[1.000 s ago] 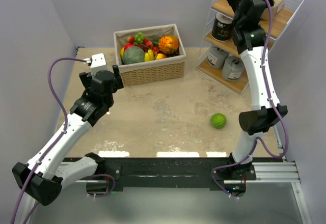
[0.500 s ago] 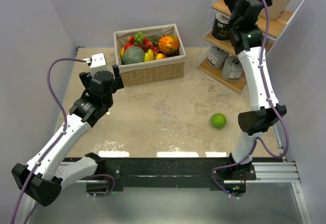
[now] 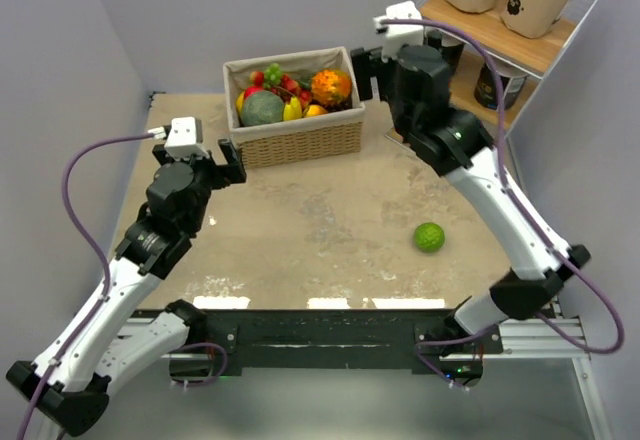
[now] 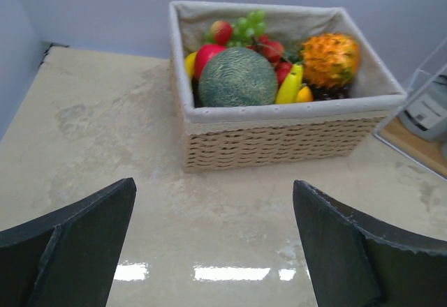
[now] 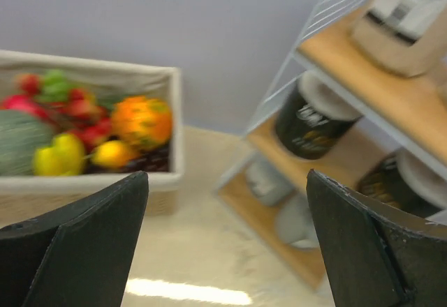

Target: Place and organize the paper towels onto the shelf

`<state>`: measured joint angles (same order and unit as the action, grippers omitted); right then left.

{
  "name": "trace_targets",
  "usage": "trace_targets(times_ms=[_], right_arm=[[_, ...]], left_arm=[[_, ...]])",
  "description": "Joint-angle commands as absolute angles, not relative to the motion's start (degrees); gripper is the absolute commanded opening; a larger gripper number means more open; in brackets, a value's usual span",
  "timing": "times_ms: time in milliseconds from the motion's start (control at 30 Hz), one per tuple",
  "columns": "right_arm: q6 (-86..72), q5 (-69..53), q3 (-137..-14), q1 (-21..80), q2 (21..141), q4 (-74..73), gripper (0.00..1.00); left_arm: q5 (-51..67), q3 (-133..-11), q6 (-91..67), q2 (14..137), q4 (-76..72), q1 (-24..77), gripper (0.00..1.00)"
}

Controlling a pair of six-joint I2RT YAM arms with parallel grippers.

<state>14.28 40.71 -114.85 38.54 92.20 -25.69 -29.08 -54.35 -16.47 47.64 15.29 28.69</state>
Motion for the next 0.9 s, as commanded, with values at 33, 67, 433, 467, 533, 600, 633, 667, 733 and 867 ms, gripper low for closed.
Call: trace_targets(times_ms=[33, 67, 433, 467, 533, 600, 633, 667, 733, 867], right_arm=[[-18.3, 15.6, -94.5, 37.4, 73.7, -27.9, 0.99], [-20.0, 10.6, -90.9, 37.4, 71.4, -26.0, 0.99], [-34.6, 8.0, -67.1, 37.4, 57.2, -22.1, 0.99], [-35.1, 8.2, -65.9, 37.5, 56.3, -22.1, 0.99], [-35.0, 9.0, -62.9, 37.4, 55.5, -22.0, 0.99], [-34.7, 10.0, -60.1, 37.4, 54.3, -21.5, 0.99], [-34.4, 10.9, -59.3, 37.4, 53.9, -21.1, 0.99], [-33.8, 11.1, -58.6, 37.5, 53.7, -20.9, 0.99], [-33.8, 10.9, -57.0, 37.4, 52.8, -20.3, 0.99], [-31.7, 7.0, -56.3, 37.4, 51.8, -18.5, 0.99]], left_arm=[[-18.9, -51.1, -12.4, 42.5, 5.6, 30.8, 1.0], [-17.7, -50.6, -12.1, 41.8, 5.3, 31.5, 1.0], [-7.3, -49.0, -14.7, 40.2, 8.4, 34.6, 1.0], [-6.1, -48.2, -15.0, 39.5, 7.8, 34.7, 1.0], [-3.3, -46.2, -15.3, 38.9, 6.8, 34.7, 1.0], [-2.3, -45.7, -15.0, 39.1, 6.5, 34.7, 1.0], [-1.9, -46.0, -14.8, 39.5, 6.8, 34.7, 1.0], [-2.2, -46.1, -14.4, 40.2, 6.9, 34.7, 1.0], [-3.4, -46.5, -14.0, 40.8, 8.1, 34.6, 1.0], [-4.0, -46.0, -13.5, 40.3, 8.4, 34.7, 1.0]])
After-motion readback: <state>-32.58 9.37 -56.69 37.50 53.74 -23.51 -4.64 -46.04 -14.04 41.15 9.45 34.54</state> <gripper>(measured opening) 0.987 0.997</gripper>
